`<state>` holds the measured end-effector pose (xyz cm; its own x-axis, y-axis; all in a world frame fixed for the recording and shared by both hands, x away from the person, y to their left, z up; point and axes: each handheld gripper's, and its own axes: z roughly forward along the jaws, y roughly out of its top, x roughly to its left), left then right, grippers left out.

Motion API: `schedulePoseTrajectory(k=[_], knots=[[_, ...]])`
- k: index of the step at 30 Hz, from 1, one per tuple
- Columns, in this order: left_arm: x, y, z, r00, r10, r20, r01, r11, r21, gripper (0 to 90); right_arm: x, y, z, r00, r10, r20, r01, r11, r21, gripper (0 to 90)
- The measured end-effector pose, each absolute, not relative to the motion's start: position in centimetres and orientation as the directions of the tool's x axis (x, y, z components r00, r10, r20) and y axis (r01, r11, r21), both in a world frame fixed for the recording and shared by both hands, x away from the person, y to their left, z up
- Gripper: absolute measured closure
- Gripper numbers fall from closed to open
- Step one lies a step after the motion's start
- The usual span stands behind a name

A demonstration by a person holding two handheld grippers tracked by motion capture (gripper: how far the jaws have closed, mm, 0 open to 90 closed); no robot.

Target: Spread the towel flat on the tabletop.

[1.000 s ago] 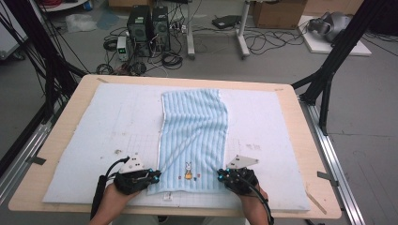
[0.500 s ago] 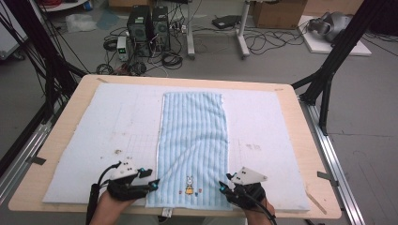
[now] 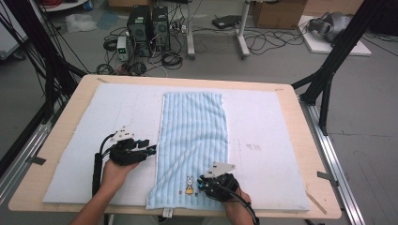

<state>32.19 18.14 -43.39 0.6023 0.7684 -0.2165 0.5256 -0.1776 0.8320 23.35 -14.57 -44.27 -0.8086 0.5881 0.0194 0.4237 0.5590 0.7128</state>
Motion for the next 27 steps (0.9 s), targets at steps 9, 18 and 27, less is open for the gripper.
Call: schedulePoseTrajectory(k=[9, 18, 27], knots=[[32.8, 17.7, -43.6, 0.611, 0.767, -0.198, 0.529, -0.209, 0.823, 55.2, 20.9, -16.1, -44.0, -0.891, 0.447, 0.078, 0.371, 0.618, 0.693, 87.0], [33.6, 15.7, -44.7, 0.631, 0.75, -0.197, 0.554, -0.257, 0.792, 57.2, 23.2, -20.7, -42.8, -0.64, 0.767, 0.053, 0.482, 0.346, 0.805, 49.9], [32.5, 15.6, -44.5, 0.695, 0.717, -0.044, 0.49, -0.427, 0.76, 87.5, 27.1, -21.7, -44.7, -0.579, 0.811, 0.083, 0.591, 0.347, 0.728, 75.4]])
